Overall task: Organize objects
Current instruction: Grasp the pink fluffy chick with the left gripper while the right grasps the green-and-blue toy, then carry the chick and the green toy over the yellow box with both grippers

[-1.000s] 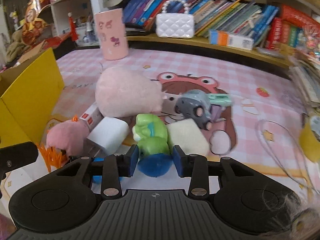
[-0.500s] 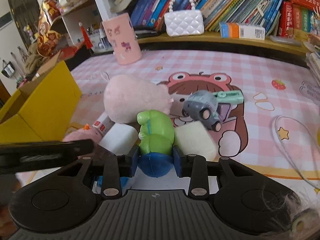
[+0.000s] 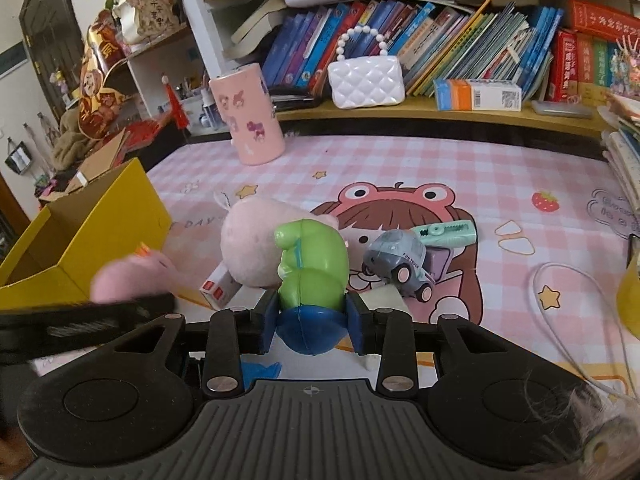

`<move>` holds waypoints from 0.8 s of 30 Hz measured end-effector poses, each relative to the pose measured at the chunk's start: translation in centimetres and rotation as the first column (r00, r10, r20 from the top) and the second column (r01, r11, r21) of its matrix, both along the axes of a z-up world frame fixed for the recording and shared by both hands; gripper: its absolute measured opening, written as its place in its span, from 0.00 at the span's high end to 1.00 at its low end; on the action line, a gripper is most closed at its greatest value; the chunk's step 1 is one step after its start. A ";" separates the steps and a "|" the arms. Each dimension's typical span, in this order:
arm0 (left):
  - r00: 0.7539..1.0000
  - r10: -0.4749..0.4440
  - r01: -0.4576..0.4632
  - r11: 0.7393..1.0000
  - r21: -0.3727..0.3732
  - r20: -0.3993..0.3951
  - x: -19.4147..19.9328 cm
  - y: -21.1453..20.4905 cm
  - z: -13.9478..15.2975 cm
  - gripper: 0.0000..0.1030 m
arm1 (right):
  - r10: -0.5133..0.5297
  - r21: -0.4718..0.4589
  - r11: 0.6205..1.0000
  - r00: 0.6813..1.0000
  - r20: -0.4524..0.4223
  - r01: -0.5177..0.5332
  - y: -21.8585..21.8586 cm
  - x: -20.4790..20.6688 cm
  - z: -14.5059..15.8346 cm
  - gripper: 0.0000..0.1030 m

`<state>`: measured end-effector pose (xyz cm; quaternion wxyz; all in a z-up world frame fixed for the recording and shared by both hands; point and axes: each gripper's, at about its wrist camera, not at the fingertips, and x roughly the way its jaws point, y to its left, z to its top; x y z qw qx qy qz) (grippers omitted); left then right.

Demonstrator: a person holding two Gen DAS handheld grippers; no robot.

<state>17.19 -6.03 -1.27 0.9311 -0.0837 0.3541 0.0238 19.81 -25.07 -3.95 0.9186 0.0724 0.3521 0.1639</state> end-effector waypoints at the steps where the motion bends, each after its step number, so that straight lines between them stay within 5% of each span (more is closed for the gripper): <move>1: 1.000 0.006 -0.006 1.000 -0.003 0.016 -0.4 0.3 0.5 0.54 | -0.003 0.001 1.000 1.000 -0.003 0.003 0.2 -0.3 0.0 0.68; 9: 0.999 0.027 -0.025 0.997 -0.075 0.027 -4.0 4.1 1.2 0.54 | 0.017 -0.002 1.000 1.000 -0.009 -0.017 4.1 -4.3 0.6 0.68; 24: 0.998 0.057 -0.056 0.996 -0.070 0.011 -12.7 14.6 0.6 0.54 | 0.091 0.005 0.996 0.995 -0.035 -0.091 15.5 -10.8 1.2 0.68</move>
